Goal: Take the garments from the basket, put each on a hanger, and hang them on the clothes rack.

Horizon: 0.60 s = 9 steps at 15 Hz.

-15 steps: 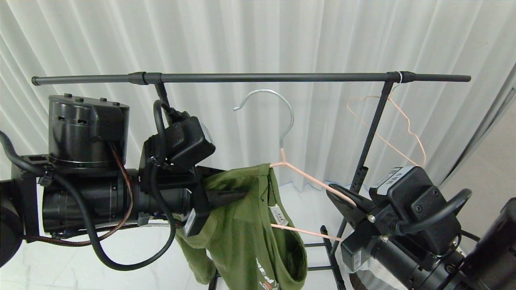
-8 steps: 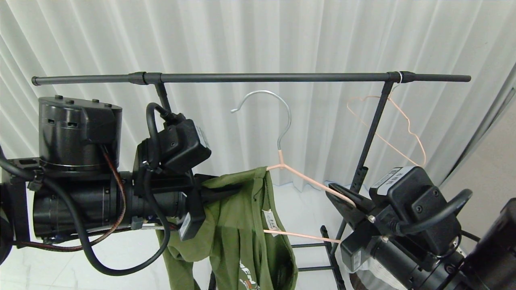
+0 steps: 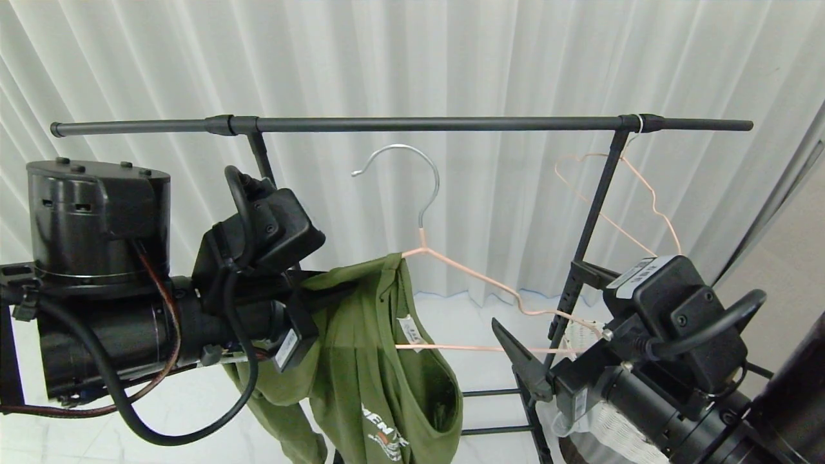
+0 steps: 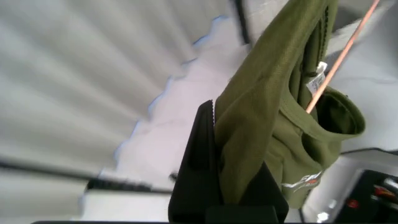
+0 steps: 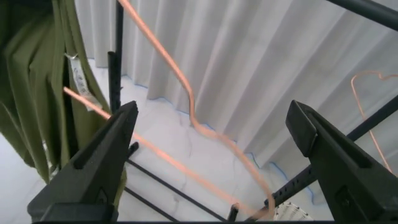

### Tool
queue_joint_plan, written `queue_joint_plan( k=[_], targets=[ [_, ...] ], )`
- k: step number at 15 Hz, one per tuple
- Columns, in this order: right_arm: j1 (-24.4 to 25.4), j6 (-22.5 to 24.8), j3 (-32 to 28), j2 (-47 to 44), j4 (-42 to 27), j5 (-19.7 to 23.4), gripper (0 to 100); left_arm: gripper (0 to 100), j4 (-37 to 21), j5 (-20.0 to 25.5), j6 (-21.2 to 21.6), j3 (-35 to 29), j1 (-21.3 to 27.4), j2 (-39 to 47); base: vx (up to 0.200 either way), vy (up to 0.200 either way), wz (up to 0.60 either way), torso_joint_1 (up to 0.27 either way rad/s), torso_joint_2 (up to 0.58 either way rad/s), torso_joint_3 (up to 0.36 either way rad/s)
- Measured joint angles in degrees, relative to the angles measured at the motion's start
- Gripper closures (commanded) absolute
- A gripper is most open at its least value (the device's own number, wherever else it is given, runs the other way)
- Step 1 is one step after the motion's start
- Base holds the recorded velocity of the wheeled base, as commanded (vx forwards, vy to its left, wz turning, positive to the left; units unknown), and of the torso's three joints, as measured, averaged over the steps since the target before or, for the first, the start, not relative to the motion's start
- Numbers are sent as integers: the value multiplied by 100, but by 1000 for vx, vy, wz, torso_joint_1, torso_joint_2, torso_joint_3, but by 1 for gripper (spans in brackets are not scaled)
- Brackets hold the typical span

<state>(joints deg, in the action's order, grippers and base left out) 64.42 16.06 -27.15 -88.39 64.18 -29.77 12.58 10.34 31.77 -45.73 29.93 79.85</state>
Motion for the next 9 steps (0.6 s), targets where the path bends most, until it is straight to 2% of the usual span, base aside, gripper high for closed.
queue_joint_plan(
  k=[2, 4, 6, 9],
  targets=[
    [-26, -111, -13, 33, -20, 22, 0, 100, 13, -424, -369, 11, -5, -17, 0, 0, 0, 0, 0, 0],
    [-30, -361, -110, 72, -230, 24, 0, 100, 13, -558, -695, 13, -5, -28, 0, 0, 0, 0, 0, 0],
    [-30, -763, -405, 199, -1150, 32, 0, 100, 15, -668, -736, 0, -5, -63, 0, 0, 0, 0, 0, 0],
    [9, -2026, -1089, 540, -3005, 323, 0, 100, 35, -675, -746, -85, -5, -88, 0, 0, 0, 0, 0, 0]
  ],
)
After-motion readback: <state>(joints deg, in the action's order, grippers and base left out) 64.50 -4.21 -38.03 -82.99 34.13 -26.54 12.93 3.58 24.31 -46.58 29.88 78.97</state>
